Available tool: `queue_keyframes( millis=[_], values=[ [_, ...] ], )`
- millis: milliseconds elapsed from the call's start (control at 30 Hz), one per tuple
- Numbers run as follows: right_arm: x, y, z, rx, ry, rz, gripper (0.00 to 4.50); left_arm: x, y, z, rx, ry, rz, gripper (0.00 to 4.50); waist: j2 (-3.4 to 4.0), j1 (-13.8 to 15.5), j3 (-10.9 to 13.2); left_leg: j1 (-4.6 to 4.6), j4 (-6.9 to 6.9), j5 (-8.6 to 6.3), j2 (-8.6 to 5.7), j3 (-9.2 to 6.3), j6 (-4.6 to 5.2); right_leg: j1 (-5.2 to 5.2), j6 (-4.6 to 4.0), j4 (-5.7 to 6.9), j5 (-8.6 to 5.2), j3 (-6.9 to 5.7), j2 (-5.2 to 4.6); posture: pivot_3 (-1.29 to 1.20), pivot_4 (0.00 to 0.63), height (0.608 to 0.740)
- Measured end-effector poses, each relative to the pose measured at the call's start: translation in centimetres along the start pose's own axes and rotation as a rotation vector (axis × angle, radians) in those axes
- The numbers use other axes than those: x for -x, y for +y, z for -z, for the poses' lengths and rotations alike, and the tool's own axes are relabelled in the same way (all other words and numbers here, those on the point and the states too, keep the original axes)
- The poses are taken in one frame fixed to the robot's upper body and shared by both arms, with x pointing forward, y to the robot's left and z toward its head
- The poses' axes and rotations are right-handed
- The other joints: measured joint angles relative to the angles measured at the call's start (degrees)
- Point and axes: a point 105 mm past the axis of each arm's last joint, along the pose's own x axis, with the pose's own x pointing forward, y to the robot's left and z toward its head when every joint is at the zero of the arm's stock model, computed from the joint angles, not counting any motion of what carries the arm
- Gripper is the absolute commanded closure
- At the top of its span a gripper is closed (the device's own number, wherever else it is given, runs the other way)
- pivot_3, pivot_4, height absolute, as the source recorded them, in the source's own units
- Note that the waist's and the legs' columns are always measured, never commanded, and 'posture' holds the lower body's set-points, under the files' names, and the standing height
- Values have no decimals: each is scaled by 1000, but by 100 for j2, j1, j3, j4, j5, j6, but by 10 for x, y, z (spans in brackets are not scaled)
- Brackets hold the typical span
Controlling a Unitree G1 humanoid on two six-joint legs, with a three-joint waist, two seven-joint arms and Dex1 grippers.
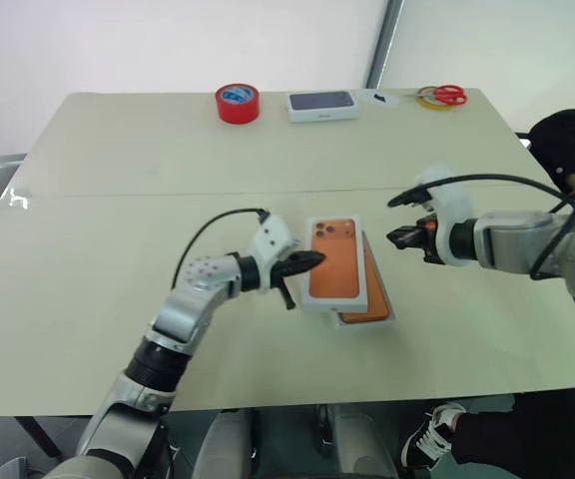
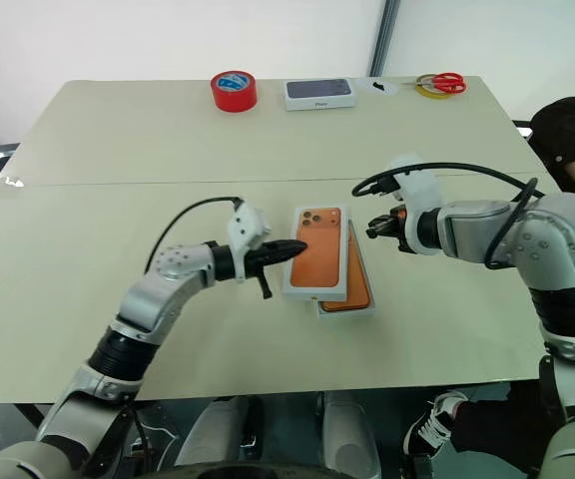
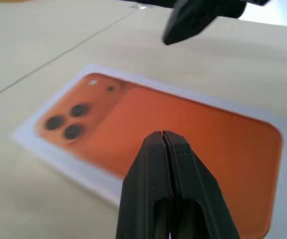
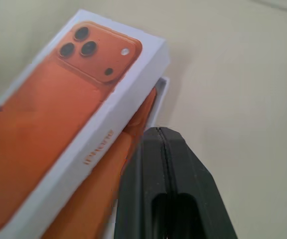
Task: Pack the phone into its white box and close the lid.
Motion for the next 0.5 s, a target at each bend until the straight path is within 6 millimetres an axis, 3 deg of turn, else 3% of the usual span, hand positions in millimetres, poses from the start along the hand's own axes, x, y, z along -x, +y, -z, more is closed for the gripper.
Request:
queue_keyframes(
  millis=[133, 233, 500],
  values=[
    [-8, 2, 7, 92, 10, 17, 4477, 22, 25, 3, 31, 51, -112, 4500, 0, 3, 0, -1, 1, 0, -2, 1, 0, 1, 4, 0, 3, 0, -2, 0, 150, 732],
    [-15, 6, 12, 134, 20, 11, 4477, 31, 32, 12, 57, 120, -145, 4500, -1, 12, 0, -2, 2, 0, -4, 1, 0, 1, 4, 0, 3, 0, -3, 0, 150, 732],
    [-29, 16, 13, 188, 15, -16, 4477, 7, 14, 32, 103, 190, -76, 4500, -1, 32, 0, -3, 4, 0, -8, 0, 0, 1, 5, 2, 5, 0, -6, 0, 150, 732]
  ],
)
